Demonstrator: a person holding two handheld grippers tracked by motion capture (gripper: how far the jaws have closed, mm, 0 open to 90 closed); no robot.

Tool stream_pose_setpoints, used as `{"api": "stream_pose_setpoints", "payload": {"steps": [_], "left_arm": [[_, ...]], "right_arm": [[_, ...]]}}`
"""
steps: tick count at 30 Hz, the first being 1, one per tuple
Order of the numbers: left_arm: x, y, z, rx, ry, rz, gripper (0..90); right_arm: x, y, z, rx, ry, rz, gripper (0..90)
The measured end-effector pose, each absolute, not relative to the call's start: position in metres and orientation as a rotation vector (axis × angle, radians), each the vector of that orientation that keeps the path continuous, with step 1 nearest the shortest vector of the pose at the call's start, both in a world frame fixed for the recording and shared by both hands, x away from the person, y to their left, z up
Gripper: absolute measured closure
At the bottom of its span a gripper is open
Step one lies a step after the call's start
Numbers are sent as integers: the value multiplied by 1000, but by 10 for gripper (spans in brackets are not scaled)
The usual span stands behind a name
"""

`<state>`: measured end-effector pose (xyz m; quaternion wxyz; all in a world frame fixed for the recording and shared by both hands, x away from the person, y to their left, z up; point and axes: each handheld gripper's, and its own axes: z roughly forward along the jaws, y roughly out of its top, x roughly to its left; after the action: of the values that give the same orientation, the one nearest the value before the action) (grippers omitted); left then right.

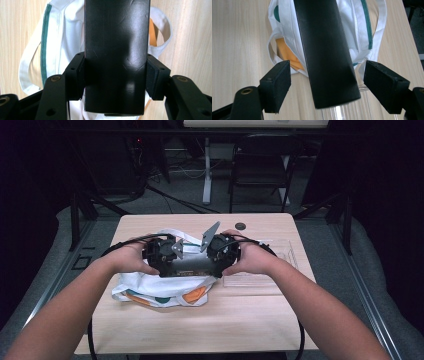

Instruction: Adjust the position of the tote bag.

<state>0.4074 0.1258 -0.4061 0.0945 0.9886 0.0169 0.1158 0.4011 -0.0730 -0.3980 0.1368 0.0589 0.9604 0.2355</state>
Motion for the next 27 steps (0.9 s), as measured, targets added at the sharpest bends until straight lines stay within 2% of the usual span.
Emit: {"api": "stream_pose_setpoints", "payload": {"steps": [11, 27], "left_arm": [[405, 110, -401, 2906, -40, 366, 436], [399, 101, -395, 2875, -58, 343, 436]], "right_arm": [[402, -69, -404, 138, 2806, 656, 252], [402, -69, -411, 168, 2858, 603, 329]]}}
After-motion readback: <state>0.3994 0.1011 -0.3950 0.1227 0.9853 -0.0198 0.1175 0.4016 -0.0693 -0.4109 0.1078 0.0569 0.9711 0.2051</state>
